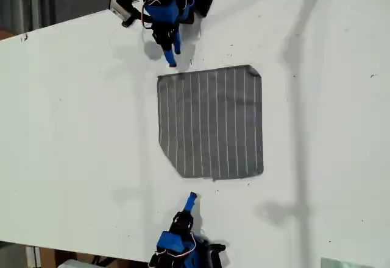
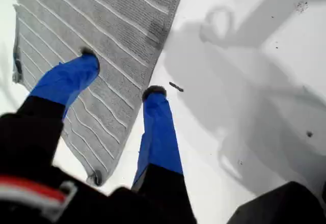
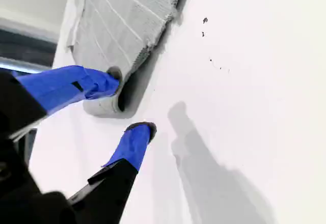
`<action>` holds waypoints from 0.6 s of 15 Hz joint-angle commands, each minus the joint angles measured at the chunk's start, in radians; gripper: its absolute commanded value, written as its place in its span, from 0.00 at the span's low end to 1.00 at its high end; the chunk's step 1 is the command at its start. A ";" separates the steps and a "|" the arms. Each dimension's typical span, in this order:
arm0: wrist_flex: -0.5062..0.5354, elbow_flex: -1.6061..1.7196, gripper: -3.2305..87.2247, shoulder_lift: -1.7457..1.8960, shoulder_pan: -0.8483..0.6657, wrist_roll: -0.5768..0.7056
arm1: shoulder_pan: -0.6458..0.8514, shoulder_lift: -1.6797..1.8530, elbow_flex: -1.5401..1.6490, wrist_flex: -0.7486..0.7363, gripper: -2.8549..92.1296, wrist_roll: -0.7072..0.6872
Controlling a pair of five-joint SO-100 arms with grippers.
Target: Grasp corners of a square towel and fold twice.
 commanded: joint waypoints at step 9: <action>0.023 -0.009 0.15 0.005 -0.313 -0.423 | -0.038 -0.003 -0.005 0.000 0.23 -0.014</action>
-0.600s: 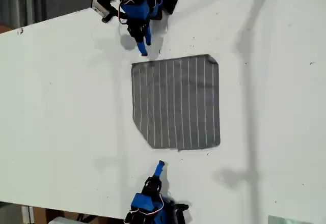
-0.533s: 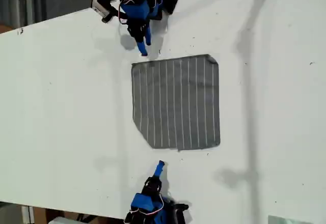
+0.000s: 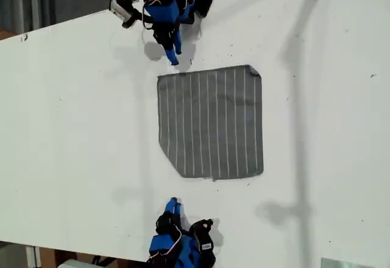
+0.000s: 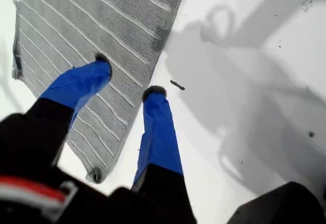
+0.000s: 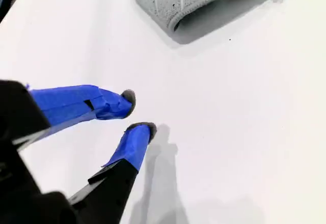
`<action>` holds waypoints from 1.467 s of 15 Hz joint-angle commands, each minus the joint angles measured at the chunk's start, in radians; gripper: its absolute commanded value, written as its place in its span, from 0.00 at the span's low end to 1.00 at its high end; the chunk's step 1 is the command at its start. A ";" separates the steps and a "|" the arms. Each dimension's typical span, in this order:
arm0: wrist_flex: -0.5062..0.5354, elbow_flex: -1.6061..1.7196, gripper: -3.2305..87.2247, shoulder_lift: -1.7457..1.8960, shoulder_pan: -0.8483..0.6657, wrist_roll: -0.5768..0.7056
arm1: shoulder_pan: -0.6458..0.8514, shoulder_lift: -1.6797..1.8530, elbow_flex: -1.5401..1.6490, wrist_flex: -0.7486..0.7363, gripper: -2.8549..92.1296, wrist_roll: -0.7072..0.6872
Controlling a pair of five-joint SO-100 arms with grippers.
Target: Grasp corners of a square towel and fold twice.
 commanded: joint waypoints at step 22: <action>-0.044 -0.008 0.25 0.000 0.060 0.221 | -0.910 -1.944 -1.213 -0.216 0.42 0.207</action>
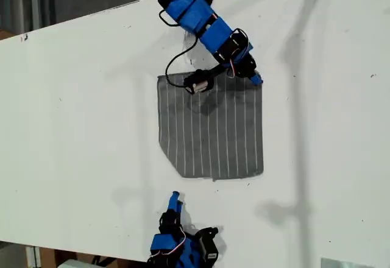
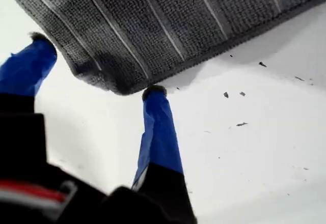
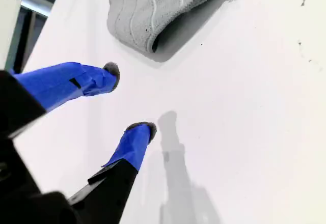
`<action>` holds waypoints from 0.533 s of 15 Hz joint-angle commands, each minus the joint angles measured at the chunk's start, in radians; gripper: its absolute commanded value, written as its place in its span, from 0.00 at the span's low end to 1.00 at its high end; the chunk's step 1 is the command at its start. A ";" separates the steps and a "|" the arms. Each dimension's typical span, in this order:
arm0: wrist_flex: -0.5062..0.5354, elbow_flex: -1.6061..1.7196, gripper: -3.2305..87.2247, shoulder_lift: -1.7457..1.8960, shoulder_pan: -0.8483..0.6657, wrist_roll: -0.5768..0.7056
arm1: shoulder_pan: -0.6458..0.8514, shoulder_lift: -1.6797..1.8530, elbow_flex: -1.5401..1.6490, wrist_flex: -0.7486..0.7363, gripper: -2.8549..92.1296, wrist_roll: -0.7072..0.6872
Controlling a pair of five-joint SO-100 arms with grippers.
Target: Grasp corners of a square towel and fold twice.
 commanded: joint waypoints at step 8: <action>0.003 -0.023 0.23 -0.002 0.083 -0.048 | 0.021 -0.098 -0.071 -0.149 0.03 -0.018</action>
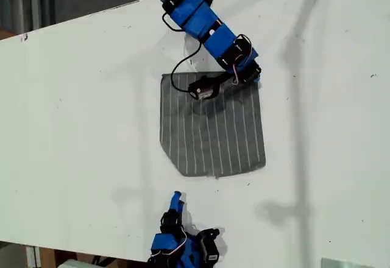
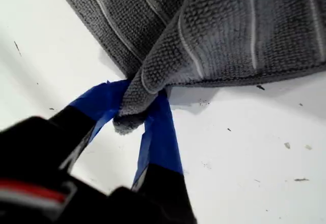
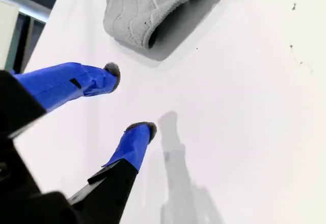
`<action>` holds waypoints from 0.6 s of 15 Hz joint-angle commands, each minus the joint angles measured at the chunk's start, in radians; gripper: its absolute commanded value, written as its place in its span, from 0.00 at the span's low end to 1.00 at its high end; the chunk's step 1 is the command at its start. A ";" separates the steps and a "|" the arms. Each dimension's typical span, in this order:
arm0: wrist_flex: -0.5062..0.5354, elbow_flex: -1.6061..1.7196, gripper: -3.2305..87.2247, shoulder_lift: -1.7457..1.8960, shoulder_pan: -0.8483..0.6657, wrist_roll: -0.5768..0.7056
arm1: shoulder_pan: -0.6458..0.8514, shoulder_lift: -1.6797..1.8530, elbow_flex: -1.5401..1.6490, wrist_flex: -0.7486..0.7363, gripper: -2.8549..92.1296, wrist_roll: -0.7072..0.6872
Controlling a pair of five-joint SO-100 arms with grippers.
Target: Grasp corners of a square towel and fold twice.
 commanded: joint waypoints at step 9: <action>-0.325 -0.988 0.23 -1.592 0.600 -0.287 | 0.029 -0.028 -0.006 0.000 0.03 -0.032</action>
